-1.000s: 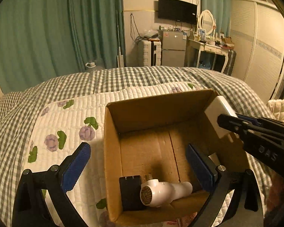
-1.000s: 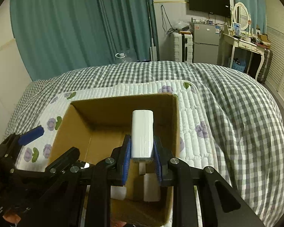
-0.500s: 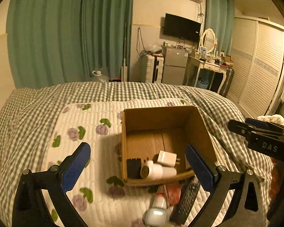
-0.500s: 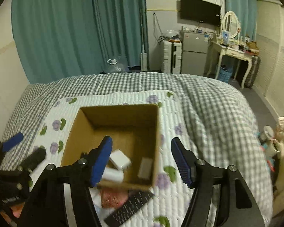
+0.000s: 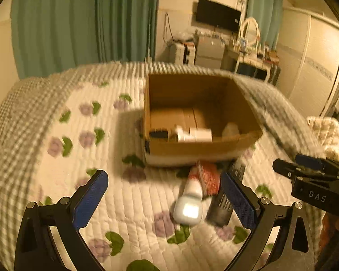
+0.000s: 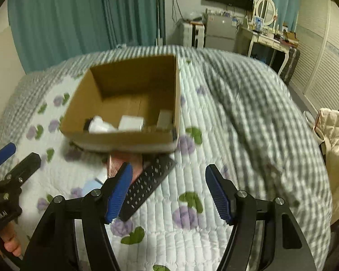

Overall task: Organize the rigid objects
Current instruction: 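Grasp the blue earbud case with the left tool while the right grasps the black remote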

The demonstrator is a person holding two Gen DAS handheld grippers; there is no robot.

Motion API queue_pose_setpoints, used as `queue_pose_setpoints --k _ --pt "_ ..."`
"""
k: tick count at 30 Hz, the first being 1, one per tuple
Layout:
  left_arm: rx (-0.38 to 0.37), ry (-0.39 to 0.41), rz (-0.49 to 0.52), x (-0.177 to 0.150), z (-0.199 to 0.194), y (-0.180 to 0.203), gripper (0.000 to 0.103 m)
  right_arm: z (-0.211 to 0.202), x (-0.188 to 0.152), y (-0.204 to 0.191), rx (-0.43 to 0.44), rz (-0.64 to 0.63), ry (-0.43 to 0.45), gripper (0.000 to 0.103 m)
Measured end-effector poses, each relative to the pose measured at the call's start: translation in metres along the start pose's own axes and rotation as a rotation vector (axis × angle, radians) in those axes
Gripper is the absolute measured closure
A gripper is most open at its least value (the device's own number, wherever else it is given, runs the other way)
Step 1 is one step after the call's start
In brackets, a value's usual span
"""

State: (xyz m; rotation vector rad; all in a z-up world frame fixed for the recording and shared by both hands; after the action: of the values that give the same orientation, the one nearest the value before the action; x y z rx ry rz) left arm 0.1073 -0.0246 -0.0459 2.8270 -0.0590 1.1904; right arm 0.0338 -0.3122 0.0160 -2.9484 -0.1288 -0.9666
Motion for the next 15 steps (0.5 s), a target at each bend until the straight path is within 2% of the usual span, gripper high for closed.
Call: queue_pose_setpoints --k 2,6,9,12,15 --pt "0.025 -0.031 0.02 -0.012 0.015 0.002 0.001 0.015 -0.01 -0.002 -0.007 -0.007 -0.03 0.036" --pt "0.021 -0.13 0.028 -0.033 0.047 0.004 0.001 0.042 -0.025 -0.006 -0.004 -0.003 -0.085 0.036" --pt "0.019 -0.197 0.034 -0.048 0.062 0.009 0.001 0.056 -0.031 -0.008 -0.013 -0.009 -0.112 0.036" --pt "0.024 -0.24 0.082 -0.056 0.071 0.02 0.003 0.069 -0.039 -0.01 -0.007 -0.007 -0.147 0.036" --pt "-0.032 -0.258 0.132 -0.057 0.077 0.031 0.003 0.075 -0.046 -0.009 -0.01 0.003 -0.169 0.036"
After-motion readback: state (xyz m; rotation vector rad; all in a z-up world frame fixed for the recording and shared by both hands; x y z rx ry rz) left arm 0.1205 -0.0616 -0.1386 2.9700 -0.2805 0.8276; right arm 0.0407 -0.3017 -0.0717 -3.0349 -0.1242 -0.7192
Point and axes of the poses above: each gripper's, at about its wrist camera, not at the fingertips, and z roughly the way its jaws point, y to its right, x to its top, the point moved 2 cm from there along z, roughly the way its jaws point, and after that the axes turned 2 degrees about y, right-handed, at the moved point
